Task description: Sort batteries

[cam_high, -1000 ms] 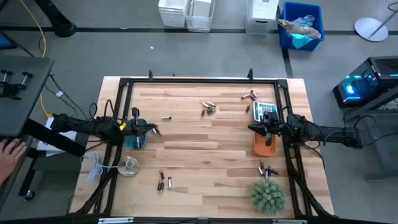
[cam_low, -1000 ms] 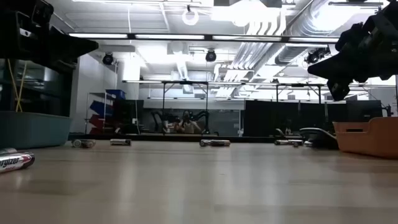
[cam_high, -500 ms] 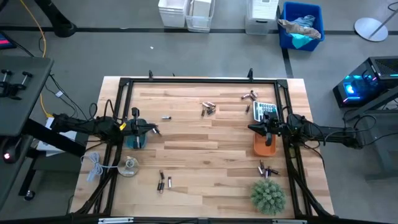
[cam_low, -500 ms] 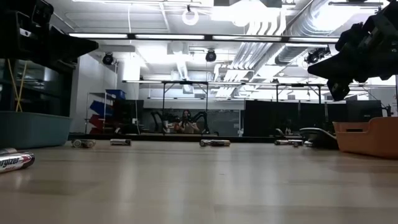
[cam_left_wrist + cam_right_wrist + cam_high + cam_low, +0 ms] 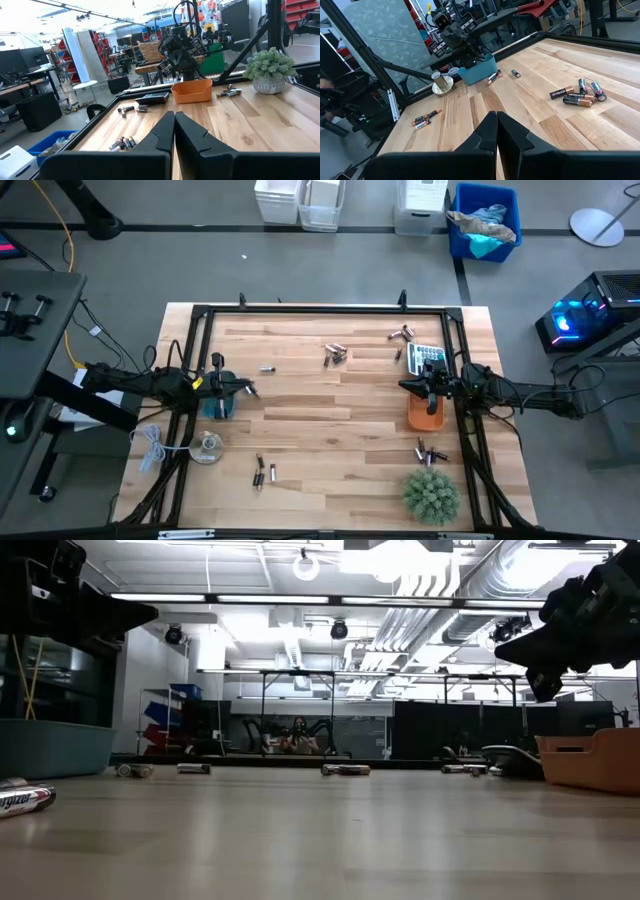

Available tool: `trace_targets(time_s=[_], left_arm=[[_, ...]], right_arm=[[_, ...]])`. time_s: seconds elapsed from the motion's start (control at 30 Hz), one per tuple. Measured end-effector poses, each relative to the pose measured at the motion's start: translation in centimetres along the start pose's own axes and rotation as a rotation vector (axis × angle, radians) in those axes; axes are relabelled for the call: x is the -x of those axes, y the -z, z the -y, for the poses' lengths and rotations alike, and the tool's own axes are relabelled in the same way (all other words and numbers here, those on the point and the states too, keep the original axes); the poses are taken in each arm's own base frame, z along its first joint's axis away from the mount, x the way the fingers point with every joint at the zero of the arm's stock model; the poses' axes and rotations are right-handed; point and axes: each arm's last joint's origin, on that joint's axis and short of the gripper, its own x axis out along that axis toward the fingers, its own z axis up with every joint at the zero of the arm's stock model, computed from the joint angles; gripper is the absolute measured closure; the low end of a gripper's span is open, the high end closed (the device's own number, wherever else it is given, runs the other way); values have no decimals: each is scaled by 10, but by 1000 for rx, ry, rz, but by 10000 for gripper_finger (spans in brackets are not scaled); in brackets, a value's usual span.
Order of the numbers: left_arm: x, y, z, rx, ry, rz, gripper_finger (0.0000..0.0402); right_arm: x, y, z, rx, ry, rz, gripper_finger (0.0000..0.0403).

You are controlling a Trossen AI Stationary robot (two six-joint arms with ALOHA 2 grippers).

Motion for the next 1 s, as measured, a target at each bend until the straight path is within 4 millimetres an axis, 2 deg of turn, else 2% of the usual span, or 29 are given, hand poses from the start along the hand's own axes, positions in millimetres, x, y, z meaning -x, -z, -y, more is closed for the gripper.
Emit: trace_targets(time_s=[0.73, 0.83, 0.9, 1.0], left_arm=[[0, 0, 0, -2, 0, 1, 398], [0, -3, -2, -33, -42, 27, 398], [0, -14, -5, 131, -57, 133, 398], [4, -34, -14, 470, -147, 358, 398]], right_arm=[[0, 0, 0, 0, 0, 0, 402], [0, 0, 0, 0, 0, 0, 402], [0, 0, 0, 0, 0, 0, 402], [0, 0, 0, 0, 0, 0, 402]])
